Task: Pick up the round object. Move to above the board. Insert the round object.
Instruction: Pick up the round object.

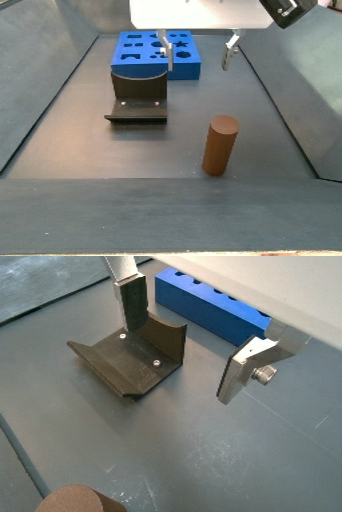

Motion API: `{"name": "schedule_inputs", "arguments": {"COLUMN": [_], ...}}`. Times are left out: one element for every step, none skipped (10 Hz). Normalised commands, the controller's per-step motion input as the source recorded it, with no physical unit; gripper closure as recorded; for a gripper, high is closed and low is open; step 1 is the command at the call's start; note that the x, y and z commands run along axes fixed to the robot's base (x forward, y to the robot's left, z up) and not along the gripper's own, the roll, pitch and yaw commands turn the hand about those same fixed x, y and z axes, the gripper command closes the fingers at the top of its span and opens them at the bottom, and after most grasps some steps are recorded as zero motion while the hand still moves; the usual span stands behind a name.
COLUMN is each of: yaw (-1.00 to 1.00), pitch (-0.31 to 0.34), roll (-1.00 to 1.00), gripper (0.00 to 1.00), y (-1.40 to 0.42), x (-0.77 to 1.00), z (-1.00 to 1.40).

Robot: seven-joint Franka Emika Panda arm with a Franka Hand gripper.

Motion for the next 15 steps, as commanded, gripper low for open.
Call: {"name": "schedule_inputs", "arguments": {"yaw": [0.00,0.05,0.00,-0.04,0.00,0.00,-0.02,-0.02,-0.02,-0.05,-0.07,-0.07,-0.06,0.00,0.00], "pitch": [0.000,0.000,0.000,0.000,-0.060,-0.051,0.000,0.000,0.000,-0.023,-0.066,-0.077,-0.049,-0.009,-0.083], "roll": [0.15,0.16,0.11,0.00,0.00,-0.14,-0.31,-0.39,-0.48,-0.54,-0.63,-0.63,-0.52,-0.30,-0.27], "gripper": [0.00,0.00,0.00,0.00,0.00,0.00,0.00,0.00,0.00,0.00,0.00,0.00,0.00,0.00,0.00], "y": [0.26,0.56,0.73,0.81,0.83,0.72,0.55,0.60,0.57,0.46,0.47,0.27,0.11,0.00,0.00], "x": [-0.06,-0.18,-0.20,-0.14,-0.22,-0.08,0.02,0.03,0.07,0.11,0.06,0.06,0.03,0.00,0.00], "z": [0.00,0.00,0.00,-0.11,-0.23,-0.33,-0.44,-0.38,-0.31,-0.28,-0.23,-0.24,-0.14,-0.10,-0.22]}}
